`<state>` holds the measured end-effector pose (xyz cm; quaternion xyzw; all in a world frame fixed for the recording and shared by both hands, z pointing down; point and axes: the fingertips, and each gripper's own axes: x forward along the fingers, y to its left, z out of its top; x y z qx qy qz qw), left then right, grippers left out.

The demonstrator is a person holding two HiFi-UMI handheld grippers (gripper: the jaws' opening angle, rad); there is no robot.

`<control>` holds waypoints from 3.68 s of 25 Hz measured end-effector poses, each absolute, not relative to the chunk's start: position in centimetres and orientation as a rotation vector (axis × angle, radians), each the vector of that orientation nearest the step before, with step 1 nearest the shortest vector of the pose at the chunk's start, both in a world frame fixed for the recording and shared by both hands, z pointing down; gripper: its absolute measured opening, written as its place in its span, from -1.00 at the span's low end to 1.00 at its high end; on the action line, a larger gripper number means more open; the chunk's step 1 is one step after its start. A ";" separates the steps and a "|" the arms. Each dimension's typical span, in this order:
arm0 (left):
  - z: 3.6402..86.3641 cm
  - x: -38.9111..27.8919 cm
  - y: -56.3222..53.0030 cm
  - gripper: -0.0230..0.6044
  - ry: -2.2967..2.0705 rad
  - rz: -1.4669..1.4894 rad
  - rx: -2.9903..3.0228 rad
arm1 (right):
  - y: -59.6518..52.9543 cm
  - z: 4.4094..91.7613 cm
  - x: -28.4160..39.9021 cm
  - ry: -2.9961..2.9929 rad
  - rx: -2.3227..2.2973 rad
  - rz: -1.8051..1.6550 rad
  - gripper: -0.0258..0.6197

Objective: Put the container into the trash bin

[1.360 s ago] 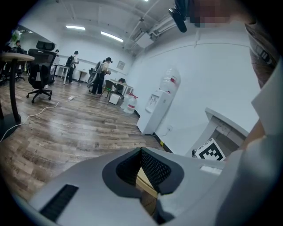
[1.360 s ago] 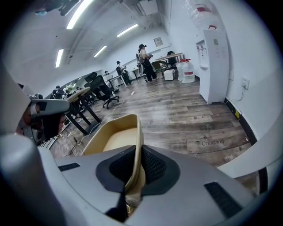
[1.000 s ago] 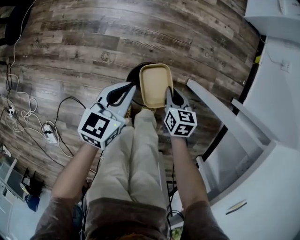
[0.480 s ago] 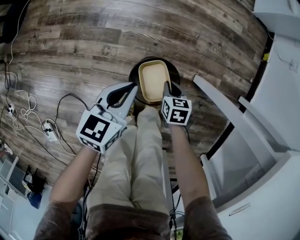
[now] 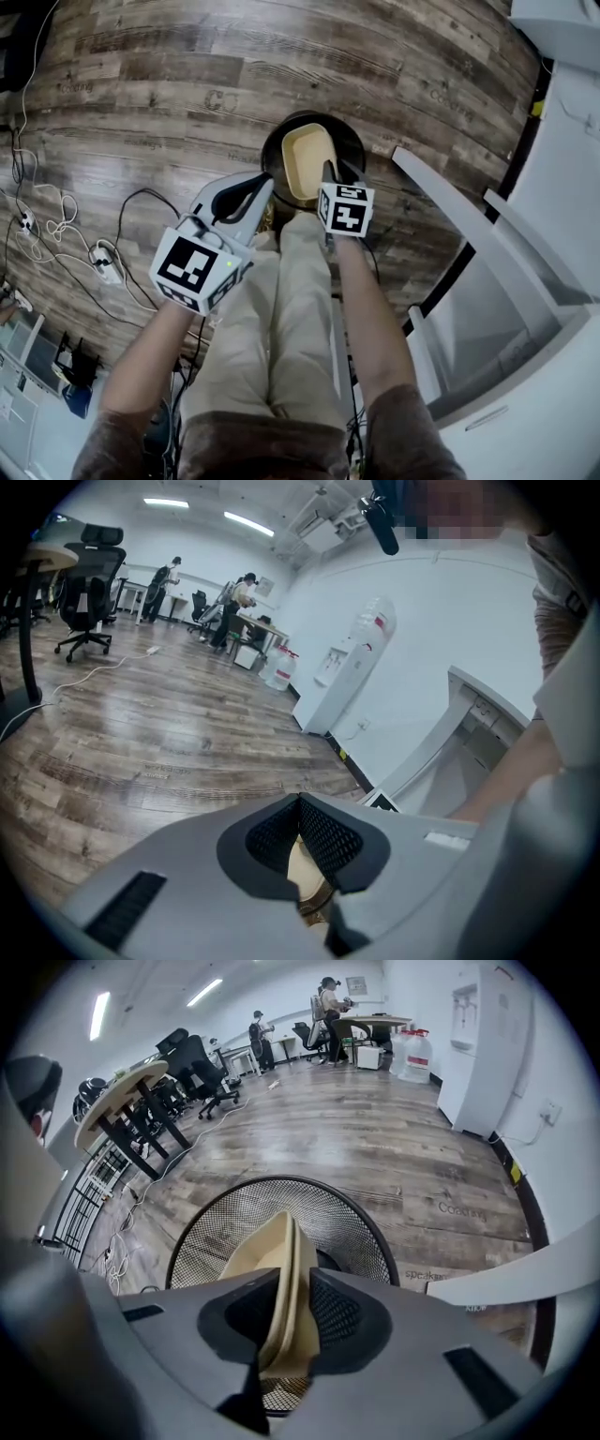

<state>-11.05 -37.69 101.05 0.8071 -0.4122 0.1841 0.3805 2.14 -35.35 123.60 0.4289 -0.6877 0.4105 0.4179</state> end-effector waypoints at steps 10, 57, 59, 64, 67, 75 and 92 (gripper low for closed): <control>101.7 -9.6 -36.9 -0.92 -1.034 0.464 2.057 | -35.7 122.9 1.9 -1.802 1.059 1.071 -0.44; 46.4 -5.7 -34.4 -0.92 -1.037 0.245 2.490 | -41.1 51.8 4.5 -2.552 1.334 0.665 -0.36; 44.9 -5.5 -33.9 -0.92 -1.032 0.237 2.508 | -40.2 49.7 4.4 -2.579 1.324 0.644 -0.37; 41.9 -5.6 -32.4 -0.92 -1.036 0.207 2.546 | -37.8 45.5 3.9 -2.629 1.275 0.583 -0.40; 40.7 -5.7 -31.6 -0.92 -1.026 0.187 2.562 | -36.7 43.7 3.9 -2.643 1.263 0.550 -0.41; 37.9 -6.0 -30.1 -0.92 -1.011 0.134 2.609 | -33.2 40.4 3.8 -2.677 1.306 0.513 -0.42; 36.9 -7.6 -29.0 -0.92 -1.063 0.105 2.620 | -28.5 37.8 5.0 -2.723 1.380 0.428 -0.54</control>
